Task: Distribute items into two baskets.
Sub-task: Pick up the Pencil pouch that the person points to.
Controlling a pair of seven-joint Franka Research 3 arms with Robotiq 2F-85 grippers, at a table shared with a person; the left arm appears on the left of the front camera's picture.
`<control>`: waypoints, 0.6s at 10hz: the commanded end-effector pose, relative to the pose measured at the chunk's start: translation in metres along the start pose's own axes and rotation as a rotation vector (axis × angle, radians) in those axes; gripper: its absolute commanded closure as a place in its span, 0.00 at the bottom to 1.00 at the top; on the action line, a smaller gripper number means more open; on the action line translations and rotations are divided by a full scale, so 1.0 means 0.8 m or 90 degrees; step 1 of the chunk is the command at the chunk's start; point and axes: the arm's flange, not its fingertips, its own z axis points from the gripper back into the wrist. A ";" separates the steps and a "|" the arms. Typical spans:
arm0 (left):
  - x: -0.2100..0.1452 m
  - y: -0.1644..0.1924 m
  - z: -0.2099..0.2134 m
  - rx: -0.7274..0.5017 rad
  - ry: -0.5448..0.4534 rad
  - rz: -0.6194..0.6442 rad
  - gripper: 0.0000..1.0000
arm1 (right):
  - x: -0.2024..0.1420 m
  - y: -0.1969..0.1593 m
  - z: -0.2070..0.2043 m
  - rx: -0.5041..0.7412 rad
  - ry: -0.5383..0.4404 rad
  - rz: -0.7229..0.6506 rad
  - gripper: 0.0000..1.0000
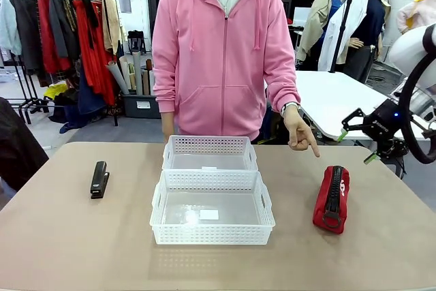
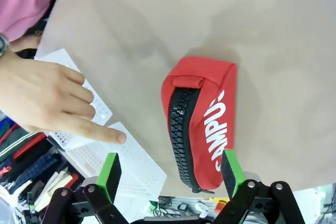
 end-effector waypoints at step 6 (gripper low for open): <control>0.000 0.003 0.000 -0.010 -0.014 -0.010 0.00 | -0.020 0.041 -0.057 -0.176 0.037 -0.095 0.00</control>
